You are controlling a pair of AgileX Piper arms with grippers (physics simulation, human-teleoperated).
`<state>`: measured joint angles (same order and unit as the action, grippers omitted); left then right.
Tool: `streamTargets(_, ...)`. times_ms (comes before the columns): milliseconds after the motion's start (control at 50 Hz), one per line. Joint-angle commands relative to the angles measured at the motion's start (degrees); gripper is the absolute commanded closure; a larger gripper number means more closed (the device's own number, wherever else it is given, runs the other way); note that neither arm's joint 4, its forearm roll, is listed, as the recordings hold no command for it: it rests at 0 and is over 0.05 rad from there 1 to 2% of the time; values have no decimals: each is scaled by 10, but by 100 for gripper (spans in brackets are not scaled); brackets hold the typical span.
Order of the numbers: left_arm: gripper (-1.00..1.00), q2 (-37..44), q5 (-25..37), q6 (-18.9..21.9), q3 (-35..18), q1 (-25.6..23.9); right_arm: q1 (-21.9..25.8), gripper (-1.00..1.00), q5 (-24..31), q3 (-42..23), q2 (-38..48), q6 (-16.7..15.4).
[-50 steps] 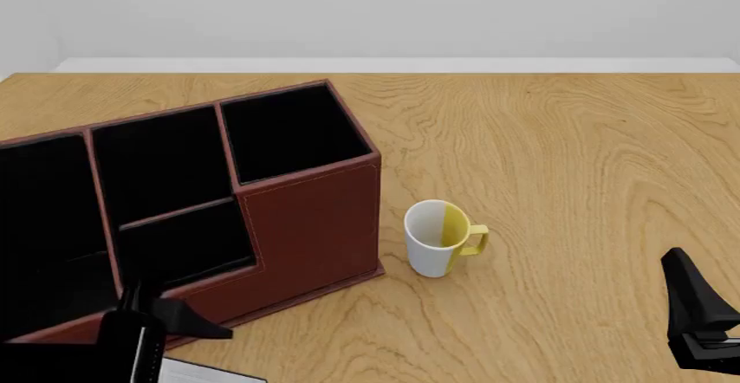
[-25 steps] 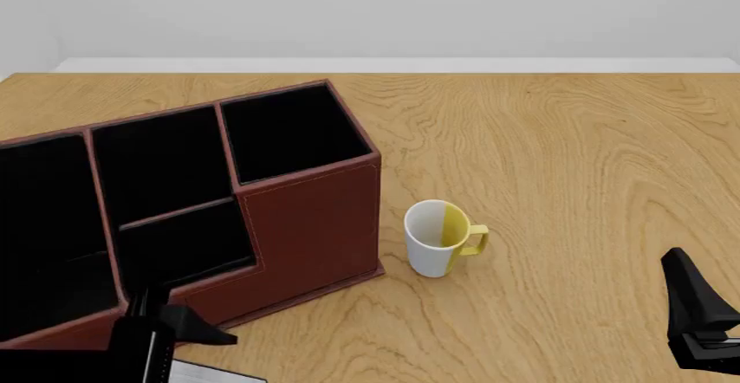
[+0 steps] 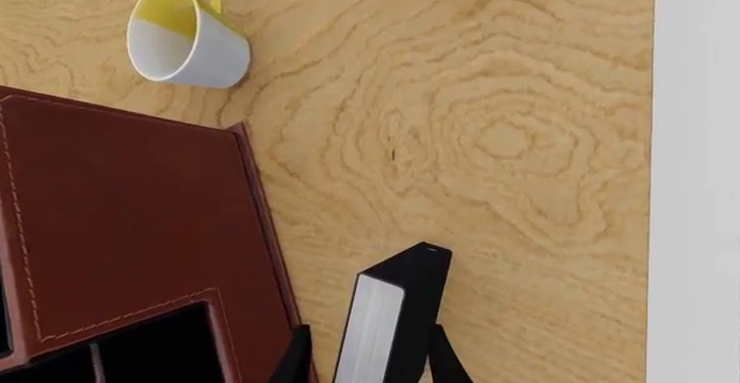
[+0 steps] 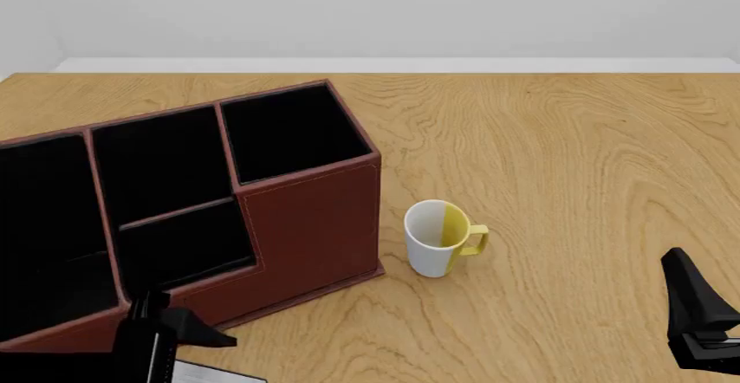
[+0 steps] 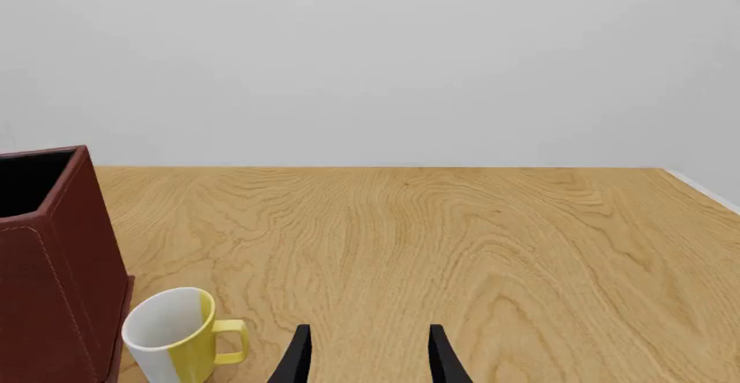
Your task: Pick up the book and place it in the front compartment of the caddy.
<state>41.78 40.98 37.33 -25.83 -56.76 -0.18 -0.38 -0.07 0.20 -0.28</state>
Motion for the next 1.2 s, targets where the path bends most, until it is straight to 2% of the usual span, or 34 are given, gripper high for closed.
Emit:
streamTargets(20, -100, 4, -7, -6, 8, 2, 0, -100, 0, 0, 0, 0)
streamTargets(620, -100, 12, -27, -28, 21, -7, 0, -100, 0, 0, 0, 0)
streamTargets(660, -100, 4, -38, -9, 25, 0, 0, -100, 0, 0, 0, 0)
streamTargets(680, 100, 11, -39, -14, 24, 0, 0, -100, 0, 0, 0, 0)
streamTargets(720, 100, 2, -33, -16, 24, -13, 0, -100, 0, 0, 0, 0)
streamTargets(760, 100, -18, -41, 33, 38, 10, 0, -100, 0, 0, 0, 0)
streamTargets(780, 100, -20, -42, 41, 41, 14, 0, -100, 0, 0, 0, 0)
streamTargets(820, 100, -5, -44, 29, 32, 19, 0, -100, 0, 0, 0, 0)
streamTargets(1060, 100, -29, -23, 44, 26, 4, 0, -100, 0, 0, 0, 0)
streamTargets(1120, 100, -29, -15, 37, 17, -2, 0, -100, 0, 0, 0, 0)
streamTargets(1160, 100, -23, 1, -2, -10, -18, 0, -100, 0, 0, 0, 0)
streamTargets(1200, 100, -27, 7, 9, -12, -17, 0, -100, 0, 0, 0, 0)
